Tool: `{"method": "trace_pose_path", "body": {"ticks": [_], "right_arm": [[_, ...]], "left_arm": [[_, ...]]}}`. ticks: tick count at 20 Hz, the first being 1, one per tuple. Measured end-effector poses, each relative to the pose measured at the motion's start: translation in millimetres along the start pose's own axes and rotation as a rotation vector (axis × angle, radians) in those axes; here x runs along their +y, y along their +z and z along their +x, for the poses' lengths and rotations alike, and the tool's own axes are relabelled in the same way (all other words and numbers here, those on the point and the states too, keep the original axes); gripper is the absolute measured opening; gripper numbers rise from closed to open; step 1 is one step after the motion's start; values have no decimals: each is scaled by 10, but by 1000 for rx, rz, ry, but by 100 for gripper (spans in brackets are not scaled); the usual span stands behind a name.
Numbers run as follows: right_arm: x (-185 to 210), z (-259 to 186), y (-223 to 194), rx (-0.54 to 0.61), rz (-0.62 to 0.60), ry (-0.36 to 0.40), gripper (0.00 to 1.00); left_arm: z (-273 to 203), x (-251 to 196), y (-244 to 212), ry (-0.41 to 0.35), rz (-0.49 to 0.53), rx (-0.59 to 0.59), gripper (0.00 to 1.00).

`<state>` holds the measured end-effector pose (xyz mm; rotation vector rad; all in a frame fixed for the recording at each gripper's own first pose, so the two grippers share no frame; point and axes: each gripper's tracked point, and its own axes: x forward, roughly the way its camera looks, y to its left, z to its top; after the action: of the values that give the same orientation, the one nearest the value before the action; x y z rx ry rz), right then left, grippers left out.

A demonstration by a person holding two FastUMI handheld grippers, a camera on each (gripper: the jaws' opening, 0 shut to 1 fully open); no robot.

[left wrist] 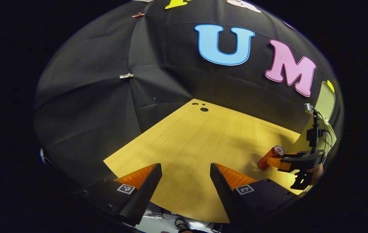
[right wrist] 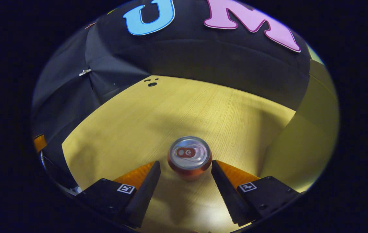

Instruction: Press the lid of the desktop garbage bin to open it, pick up the crumpled paper on the desktop and throw it into the bin, then pick up the pop can on the desktop and drop it into the bin, and finally close the garbage bin lid.

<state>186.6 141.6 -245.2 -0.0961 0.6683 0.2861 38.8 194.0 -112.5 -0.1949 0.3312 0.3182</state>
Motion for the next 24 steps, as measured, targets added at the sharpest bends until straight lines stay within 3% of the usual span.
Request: {"method": "trace_pose_path", "body": {"ticks": [7, 8, 10, 12, 24], "right_arm": [[-17, 193, -29, 17, -32, -13, 100], [-29, 203, -26, 14, -37, -19, 98], [-20, 188, -21, 13, -43, -6, 84], [-6, 168, -30, 17, -60, 0, 82], [54, -790, 855, -218, -70, 39, 82]], "left_arm": [[40, -113, -18, -16, 2, 15, 96], [32, -131, -12, -19, 9, 15, 96], [35, -173, -2, -32, 17, 17, 96], [27, -229, -21, -49, 26, 21, 96], [29, -594, -94, -163, 129, -6, 96]]}}
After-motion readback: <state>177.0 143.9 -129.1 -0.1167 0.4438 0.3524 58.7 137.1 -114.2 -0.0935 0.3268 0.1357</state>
